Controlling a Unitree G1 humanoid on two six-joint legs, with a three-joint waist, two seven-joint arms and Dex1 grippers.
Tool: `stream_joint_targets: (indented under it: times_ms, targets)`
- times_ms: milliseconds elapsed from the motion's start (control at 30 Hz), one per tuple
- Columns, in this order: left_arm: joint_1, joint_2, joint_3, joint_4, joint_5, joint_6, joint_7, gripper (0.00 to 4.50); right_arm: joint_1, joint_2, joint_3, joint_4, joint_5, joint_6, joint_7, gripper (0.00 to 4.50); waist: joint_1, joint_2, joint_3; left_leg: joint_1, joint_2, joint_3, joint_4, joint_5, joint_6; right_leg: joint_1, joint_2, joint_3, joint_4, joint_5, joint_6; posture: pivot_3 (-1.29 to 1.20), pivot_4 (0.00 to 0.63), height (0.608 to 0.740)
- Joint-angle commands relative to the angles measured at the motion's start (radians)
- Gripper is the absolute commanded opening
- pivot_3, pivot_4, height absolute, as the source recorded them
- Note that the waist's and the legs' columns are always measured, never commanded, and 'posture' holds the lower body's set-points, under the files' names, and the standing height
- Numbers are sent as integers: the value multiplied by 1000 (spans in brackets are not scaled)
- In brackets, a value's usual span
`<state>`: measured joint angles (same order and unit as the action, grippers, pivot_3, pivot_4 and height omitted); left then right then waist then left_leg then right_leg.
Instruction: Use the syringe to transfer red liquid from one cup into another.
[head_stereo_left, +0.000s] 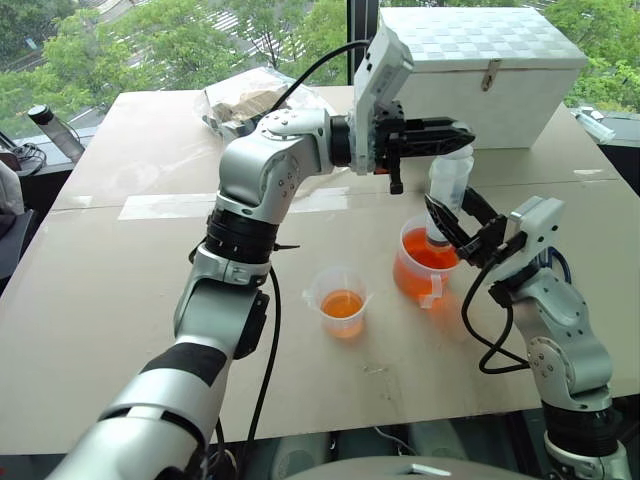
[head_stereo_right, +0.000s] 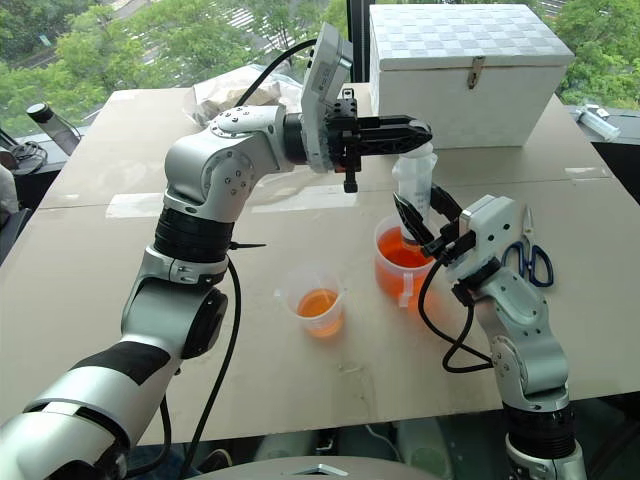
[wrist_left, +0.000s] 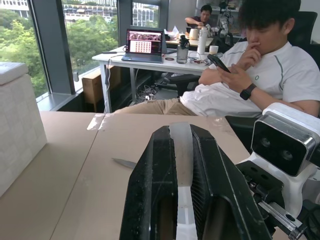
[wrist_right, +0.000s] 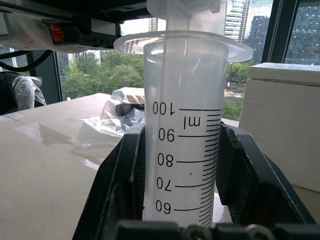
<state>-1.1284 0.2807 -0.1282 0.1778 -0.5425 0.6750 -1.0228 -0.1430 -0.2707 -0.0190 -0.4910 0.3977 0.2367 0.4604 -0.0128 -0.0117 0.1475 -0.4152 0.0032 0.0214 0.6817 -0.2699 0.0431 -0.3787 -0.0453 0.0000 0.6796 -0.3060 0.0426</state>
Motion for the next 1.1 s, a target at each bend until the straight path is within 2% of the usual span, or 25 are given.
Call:
stream_joint_targets:
  times_ms: [33,767,933,1100]
  targets:
    - [-66,10,91,-16,-13,-28,55,91,19,-14,40,-3,2,8,32,1478,0,0,0,0,0,0,0,0,0,0,0,0,0,0,0,0,150,740]
    - [-69,10,89,12,-6,-45,68,91,10,-21,34,-20,11,25,29,1478,0,0,0,0,0,0,0,0,0,0,0,0,0,0,0,0,150,740]
    - [-49,21,78,-23,-41,-15,13,91,-2,-17,35,-23,14,27,24,1478,0,0,0,0,0,0,0,0,0,0,0,0,0,0,0,0,150,740]
    - [-44,40,76,-34,-47,0,-9,2198,-11,-14,36,-25,16,22,22,1478,-2,0,0,0,0,0,0,0,0,0,0,1,0,0,0,0,150,740]
